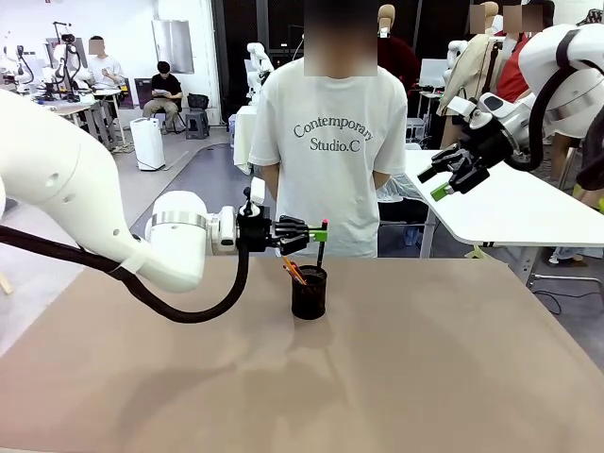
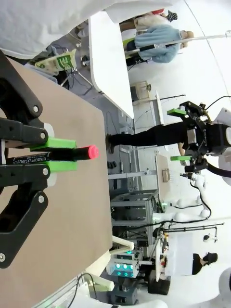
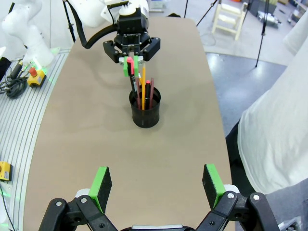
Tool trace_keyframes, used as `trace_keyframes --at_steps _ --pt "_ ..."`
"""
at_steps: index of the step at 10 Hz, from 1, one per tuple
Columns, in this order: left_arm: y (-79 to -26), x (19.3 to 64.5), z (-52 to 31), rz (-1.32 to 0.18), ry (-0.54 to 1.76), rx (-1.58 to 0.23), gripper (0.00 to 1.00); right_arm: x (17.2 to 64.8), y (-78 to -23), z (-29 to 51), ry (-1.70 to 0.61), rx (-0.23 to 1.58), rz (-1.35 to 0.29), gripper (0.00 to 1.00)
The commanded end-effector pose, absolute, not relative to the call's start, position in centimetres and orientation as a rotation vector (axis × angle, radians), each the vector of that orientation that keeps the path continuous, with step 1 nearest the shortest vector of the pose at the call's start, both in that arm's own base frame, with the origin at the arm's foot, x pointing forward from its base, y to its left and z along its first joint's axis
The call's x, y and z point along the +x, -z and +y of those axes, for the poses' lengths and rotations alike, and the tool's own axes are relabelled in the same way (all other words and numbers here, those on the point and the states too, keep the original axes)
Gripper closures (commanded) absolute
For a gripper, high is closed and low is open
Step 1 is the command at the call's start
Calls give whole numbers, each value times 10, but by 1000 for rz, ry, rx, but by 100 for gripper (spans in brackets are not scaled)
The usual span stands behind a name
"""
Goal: Place the pens into the pen holder.
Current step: Pick up a writing instrument from the table and place it into the Pen holder.
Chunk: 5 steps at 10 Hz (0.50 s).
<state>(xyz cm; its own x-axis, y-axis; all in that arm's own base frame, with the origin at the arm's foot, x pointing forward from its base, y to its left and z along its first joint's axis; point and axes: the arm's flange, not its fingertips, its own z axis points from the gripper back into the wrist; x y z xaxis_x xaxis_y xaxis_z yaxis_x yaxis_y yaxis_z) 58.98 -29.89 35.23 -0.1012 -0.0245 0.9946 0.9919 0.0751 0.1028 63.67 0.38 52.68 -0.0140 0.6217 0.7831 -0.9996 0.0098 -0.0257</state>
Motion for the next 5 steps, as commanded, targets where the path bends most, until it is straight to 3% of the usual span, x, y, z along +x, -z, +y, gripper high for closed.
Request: trace_keyframes --at_steps 1,5 --pt "-349 596 -294 -1358 1221 -1063 100 635 -528 4 -1464 684 -724 0" --pt "-331 605 -296 -1396 1194 -1056 100 635 -528 4 -1464 684 -724 0"
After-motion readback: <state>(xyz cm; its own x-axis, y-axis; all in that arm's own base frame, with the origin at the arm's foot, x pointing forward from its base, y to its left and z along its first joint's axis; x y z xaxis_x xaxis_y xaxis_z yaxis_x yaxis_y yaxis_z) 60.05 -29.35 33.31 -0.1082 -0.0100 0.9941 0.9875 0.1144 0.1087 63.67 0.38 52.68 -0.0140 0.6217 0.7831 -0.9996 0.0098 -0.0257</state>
